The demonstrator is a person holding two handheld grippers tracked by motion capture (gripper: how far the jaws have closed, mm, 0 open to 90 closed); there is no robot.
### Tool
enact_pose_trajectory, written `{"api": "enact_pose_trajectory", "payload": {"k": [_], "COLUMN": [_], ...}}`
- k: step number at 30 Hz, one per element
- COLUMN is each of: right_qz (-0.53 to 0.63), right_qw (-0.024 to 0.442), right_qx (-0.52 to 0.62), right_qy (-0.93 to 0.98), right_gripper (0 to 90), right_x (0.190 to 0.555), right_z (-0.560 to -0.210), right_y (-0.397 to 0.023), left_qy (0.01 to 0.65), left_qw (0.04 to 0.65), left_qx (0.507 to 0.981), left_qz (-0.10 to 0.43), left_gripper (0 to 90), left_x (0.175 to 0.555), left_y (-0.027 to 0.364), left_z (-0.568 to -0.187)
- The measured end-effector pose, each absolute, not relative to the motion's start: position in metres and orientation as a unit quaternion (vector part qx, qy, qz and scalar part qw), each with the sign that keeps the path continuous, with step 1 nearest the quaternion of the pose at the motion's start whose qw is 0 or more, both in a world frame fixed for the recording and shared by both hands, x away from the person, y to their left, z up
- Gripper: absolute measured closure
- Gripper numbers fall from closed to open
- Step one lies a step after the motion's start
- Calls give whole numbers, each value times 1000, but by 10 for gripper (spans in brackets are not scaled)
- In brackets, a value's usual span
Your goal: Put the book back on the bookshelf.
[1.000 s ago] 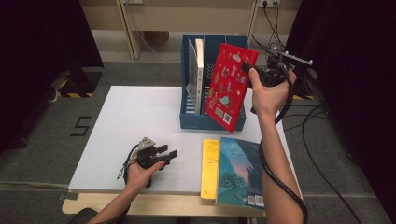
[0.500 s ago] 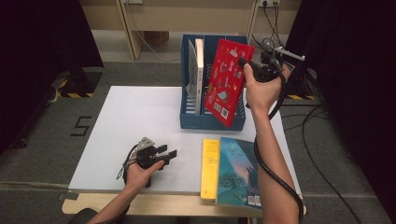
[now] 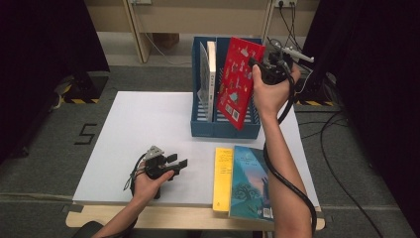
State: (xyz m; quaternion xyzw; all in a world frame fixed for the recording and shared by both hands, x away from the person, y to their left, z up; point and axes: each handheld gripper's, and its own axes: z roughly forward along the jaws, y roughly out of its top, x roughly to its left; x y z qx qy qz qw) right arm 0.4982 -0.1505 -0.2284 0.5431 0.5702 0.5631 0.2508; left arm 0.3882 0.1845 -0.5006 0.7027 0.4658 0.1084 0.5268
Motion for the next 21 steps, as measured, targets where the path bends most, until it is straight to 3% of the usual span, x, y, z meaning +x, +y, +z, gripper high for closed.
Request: {"api": "enact_pose_trajectory", "payload": {"k": [21], "right_qz": [559], "right_qw": [283], "right_qx": [532], "right_qy": [570], "right_gripper": [805], "right_x": [510], "right_z": [-233], "right_y": [-134], "left_qy": [469], "left_qw": [527], "left_qx": [700], "left_qz": [107], "left_gripper": [414], "left_x": [389], "left_y": [185], "left_z": [-501]}}
